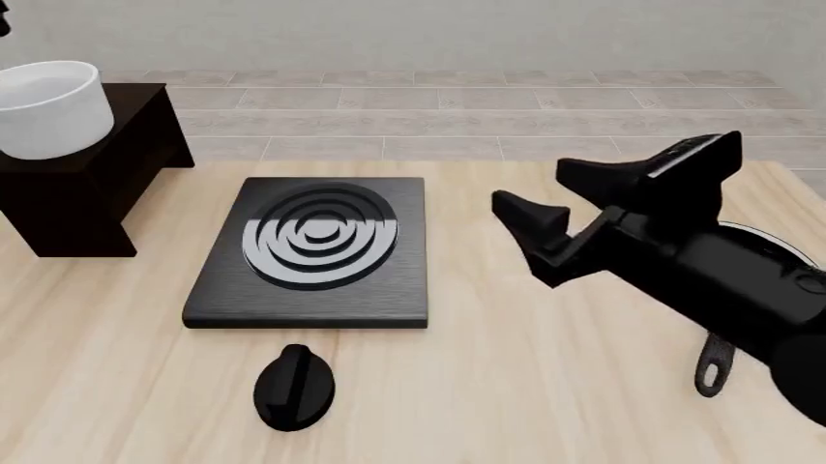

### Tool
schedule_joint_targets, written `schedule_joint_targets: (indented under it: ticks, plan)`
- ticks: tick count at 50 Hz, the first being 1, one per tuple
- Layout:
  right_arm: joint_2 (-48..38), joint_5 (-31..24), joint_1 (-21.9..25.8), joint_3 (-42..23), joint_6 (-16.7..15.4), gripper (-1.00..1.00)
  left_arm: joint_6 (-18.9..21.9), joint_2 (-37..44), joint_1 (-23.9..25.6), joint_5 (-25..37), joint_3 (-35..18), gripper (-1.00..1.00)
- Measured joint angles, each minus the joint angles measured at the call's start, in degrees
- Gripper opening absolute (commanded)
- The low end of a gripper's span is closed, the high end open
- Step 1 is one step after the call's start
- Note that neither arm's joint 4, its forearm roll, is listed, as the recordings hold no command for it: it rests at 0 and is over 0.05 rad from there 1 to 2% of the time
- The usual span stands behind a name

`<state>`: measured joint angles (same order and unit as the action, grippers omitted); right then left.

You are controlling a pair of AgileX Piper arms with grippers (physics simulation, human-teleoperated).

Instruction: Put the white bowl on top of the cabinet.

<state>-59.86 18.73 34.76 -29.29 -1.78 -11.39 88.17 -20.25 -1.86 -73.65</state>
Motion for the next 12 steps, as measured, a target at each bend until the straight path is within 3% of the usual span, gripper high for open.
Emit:
schedule_joint_targets:
  ticks: [12]
  plan:
    - [5.3, -3.3, 0.0, 0.3, 0.1, 1.0, -0.1, -4.0, 1.9, -0.4, 3.6, 1.0]
